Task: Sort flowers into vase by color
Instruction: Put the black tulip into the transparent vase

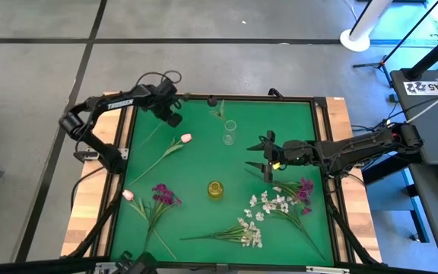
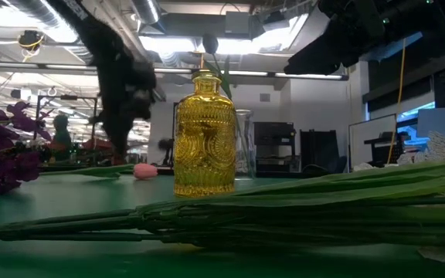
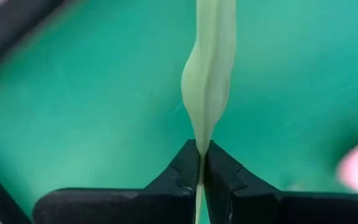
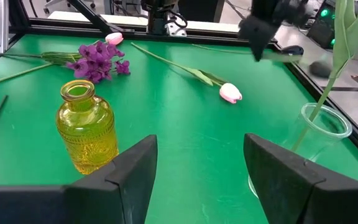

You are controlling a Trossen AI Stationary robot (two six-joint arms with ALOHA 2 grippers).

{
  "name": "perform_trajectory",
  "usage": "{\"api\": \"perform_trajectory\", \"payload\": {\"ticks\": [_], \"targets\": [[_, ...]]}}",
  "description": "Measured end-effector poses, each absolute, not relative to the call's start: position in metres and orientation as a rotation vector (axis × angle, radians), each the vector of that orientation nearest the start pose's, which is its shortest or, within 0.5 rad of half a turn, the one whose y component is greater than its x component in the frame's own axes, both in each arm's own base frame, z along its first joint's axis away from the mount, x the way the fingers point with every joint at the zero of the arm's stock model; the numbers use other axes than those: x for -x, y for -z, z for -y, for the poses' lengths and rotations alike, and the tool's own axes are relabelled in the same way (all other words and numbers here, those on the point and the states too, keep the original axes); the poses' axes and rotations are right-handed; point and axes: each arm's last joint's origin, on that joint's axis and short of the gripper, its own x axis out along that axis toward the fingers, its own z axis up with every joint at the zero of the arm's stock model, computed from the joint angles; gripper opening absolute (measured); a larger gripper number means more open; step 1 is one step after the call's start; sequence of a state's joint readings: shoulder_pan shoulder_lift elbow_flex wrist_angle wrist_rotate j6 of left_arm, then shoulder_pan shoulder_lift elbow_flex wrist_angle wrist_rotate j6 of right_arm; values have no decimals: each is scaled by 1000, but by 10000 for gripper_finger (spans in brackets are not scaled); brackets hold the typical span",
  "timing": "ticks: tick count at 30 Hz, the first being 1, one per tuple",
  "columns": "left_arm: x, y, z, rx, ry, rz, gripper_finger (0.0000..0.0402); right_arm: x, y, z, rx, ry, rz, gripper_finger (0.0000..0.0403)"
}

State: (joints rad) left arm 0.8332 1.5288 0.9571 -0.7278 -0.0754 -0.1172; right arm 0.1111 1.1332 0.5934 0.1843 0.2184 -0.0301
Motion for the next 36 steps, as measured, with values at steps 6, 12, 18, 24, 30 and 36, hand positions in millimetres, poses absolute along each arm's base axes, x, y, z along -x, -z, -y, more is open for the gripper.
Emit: {"api": "perform_trajectory", "payload": {"ticks": [6, 12, 18, 24, 30, 36], "targets": [[-192, -266, -191, 490, -801, -908, 2, -238, -235, -20, 88, 101, -353, 238], [-179, -343, -159, 360, -763, -504, 2, -238, -235, -20, 85, 102, -353, 238], [-157, -392, -119, 347, -583, -170, 1, -238, -235, -20, 85, 102, -353, 238], [-164, -415, -85, 310, -364, -4, 3, -238, -235, -20, 86, 110, -352, 238], [-200, -410, -64, 202, -271, 4, 4, -238, -235, -20, 86, 112, -350, 238], [-240, -390, -40, 55, -149, 161, 5, -238, -235, -20, 84, 111, -351, 238]]}}
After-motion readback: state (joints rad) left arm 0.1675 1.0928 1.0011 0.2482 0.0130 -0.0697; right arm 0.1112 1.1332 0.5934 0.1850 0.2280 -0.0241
